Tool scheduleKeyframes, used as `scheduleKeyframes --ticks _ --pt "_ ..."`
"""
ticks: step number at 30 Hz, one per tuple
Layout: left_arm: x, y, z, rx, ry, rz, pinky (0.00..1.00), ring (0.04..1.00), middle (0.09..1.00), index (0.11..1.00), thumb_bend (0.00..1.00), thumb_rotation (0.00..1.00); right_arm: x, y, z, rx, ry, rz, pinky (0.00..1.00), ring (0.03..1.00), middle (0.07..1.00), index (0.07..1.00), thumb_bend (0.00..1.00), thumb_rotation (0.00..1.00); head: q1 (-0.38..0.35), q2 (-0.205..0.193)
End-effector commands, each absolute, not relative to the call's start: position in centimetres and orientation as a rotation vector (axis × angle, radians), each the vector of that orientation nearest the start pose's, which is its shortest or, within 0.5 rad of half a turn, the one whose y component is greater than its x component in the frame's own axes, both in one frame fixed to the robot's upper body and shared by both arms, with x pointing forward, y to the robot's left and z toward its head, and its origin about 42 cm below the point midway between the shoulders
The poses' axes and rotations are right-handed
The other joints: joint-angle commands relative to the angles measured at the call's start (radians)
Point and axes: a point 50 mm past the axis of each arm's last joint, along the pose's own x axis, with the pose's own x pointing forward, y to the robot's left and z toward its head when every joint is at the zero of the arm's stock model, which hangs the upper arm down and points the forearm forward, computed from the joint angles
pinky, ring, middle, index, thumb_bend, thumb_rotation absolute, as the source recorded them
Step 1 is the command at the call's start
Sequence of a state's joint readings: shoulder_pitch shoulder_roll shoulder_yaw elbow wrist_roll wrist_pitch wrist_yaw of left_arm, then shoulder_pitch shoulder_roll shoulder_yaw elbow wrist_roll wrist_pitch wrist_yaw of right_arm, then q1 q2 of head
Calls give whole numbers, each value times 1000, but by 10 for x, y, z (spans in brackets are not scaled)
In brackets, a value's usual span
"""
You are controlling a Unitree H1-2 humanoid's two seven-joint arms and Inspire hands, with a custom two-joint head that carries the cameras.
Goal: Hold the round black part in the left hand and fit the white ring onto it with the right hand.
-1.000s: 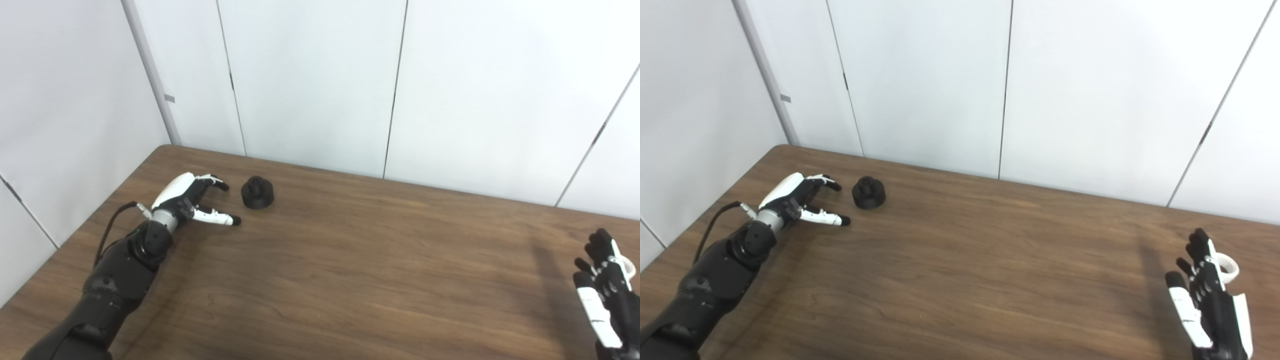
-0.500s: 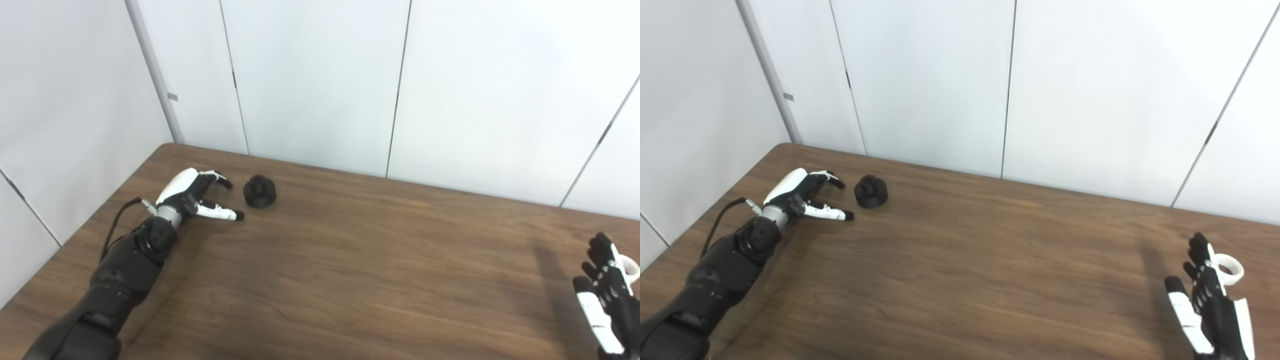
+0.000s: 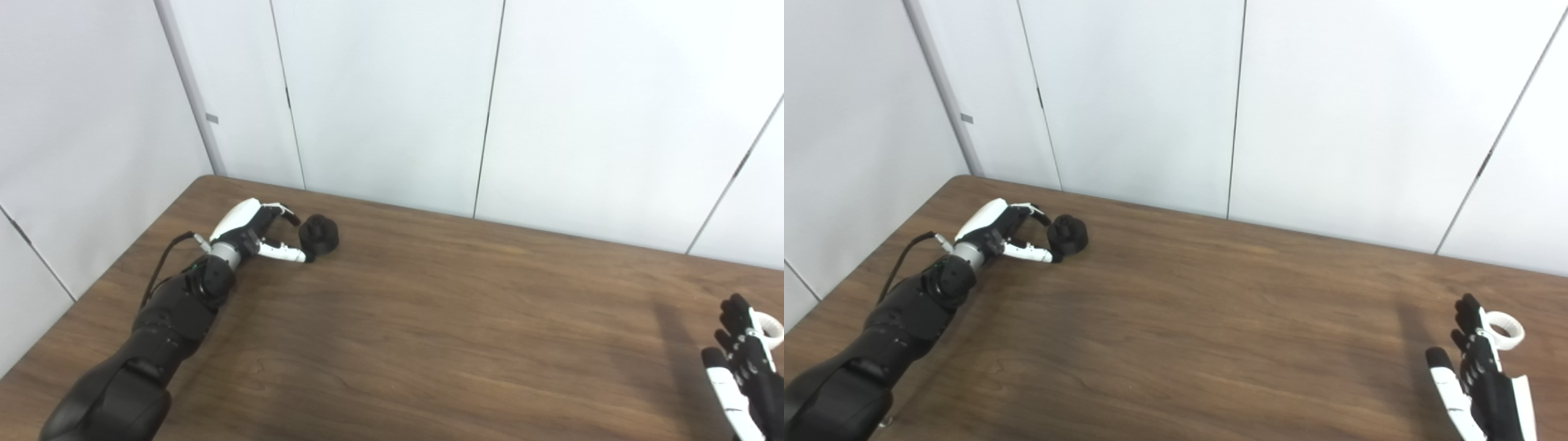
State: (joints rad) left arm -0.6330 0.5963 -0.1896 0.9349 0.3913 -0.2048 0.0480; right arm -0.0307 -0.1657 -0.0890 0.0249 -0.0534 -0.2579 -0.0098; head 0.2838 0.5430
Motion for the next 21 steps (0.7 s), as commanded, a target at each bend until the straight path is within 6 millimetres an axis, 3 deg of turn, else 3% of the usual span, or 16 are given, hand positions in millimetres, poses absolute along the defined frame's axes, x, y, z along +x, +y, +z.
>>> scheduleKeyframes --ticks 1,6,21 --pt "466 423 168 1036 102 -2 999 970 915 739 1000 302 269 -277 95 -189 -166 -73 967 978 963 964 469 767 0 1" --pt "467 417 167 1017 99 -14 1000 976 915 736 1000 281 269 -275 95 -180 -162 -76 894 965 962 961 447 730 -5 1" --pt "473 404 167 1019 74 -51 1000 978 914 736 1000 289 270 -272 95 -184 -155 -75 945 976 968 969 440 752 -6 0"
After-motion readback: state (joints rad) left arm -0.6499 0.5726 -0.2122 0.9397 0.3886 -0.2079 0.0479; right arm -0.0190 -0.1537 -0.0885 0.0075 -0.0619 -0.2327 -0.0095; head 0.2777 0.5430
